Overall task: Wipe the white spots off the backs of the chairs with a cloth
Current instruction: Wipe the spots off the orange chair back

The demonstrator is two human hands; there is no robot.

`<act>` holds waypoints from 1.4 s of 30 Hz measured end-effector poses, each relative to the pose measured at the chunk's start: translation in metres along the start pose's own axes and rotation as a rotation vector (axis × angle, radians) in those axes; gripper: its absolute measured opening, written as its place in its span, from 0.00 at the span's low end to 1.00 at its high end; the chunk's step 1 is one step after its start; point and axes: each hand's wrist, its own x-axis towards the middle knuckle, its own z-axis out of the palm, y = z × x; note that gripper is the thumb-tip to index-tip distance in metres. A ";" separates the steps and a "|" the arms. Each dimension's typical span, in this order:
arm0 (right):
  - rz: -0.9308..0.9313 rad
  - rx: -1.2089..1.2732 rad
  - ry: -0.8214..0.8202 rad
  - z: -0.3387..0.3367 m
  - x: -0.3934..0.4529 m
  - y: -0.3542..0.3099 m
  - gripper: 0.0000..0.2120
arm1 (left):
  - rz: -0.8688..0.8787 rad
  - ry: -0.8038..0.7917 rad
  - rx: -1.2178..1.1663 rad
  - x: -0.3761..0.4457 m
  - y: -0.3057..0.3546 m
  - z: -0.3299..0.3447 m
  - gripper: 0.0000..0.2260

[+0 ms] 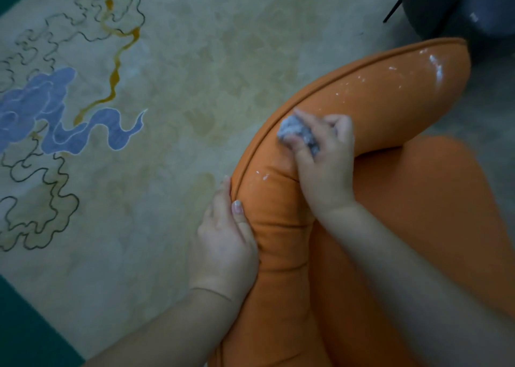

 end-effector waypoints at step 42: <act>-0.272 -0.045 -0.202 -0.003 -0.011 -0.012 0.14 | -0.001 -0.011 0.026 0.000 -0.005 0.002 0.21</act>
